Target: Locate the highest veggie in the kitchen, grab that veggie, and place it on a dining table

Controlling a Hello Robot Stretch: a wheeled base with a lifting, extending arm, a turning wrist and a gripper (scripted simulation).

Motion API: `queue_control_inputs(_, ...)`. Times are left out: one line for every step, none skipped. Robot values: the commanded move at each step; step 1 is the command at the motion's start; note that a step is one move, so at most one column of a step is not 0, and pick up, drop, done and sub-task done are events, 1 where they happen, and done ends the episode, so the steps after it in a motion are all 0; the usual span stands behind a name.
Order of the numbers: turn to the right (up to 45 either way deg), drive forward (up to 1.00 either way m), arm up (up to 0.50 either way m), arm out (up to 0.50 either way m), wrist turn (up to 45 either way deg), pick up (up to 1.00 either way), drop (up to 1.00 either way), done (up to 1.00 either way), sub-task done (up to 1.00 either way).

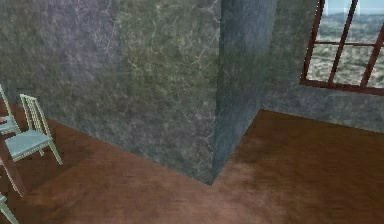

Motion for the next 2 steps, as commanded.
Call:
queue_control_inputs(0.0, 0.0, 0.0, -0.48, 0.0, 0.0, 0.0, 0.0, 0.0)
queue_control_inputs(-45.0, 0.0, 0.0, 0.0, 0.0, 0.0, 0.0, 0.0, 0.0)
